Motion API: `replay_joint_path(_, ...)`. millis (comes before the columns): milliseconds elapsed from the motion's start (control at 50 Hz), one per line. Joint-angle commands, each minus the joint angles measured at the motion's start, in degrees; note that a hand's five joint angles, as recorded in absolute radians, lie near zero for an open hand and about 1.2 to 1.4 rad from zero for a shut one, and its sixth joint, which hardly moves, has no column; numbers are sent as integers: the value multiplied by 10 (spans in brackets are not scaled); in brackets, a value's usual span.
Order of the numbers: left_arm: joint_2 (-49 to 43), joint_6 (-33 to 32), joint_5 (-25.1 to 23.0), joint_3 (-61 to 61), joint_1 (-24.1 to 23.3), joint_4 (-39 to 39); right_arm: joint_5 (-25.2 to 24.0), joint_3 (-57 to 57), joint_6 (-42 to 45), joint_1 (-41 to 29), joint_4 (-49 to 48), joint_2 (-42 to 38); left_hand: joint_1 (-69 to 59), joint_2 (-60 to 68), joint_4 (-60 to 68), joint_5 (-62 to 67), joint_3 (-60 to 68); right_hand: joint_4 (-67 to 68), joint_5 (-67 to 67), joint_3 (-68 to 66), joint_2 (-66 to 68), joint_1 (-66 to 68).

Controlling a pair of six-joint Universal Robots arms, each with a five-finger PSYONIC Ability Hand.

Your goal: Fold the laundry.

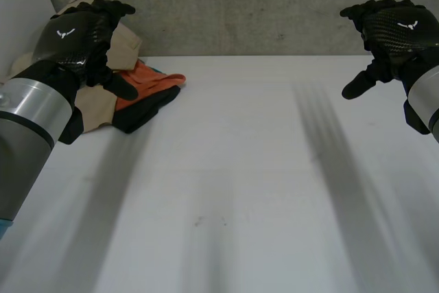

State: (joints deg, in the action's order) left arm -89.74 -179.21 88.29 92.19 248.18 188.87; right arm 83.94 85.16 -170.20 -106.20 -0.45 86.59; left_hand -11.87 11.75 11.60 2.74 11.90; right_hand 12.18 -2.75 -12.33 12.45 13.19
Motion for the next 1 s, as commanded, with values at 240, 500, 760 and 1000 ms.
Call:
replay_joint_path(240, -89, -68, -1, -70, 69, 36, -4, 1, 4, -1, 0, -1, -5, 7, 8, -3, 5, -22, 27, 23, -25, -32)
replay_joint_path(500, -418, -331, -8, -305, 164, 105, -4, 1, 5, -1, -2, -20, -15, 17, 18, 7, 15, -22, 27, 23, -25, -32)
replay_joint_path(760, -653, -354, -96, -544, 226, 115, -4, 2, 5, 0, -2, -43, -160, 161, 162, 151, 159, -22, 27, 23, -25, -32)
replay_joint_path(1000, -707, -353, -107, -619, 228, 118, -4, 2, 7, 0, -2, -63, -681, 682, 684, 673, 681, -22, 27, 23, -25, -32)
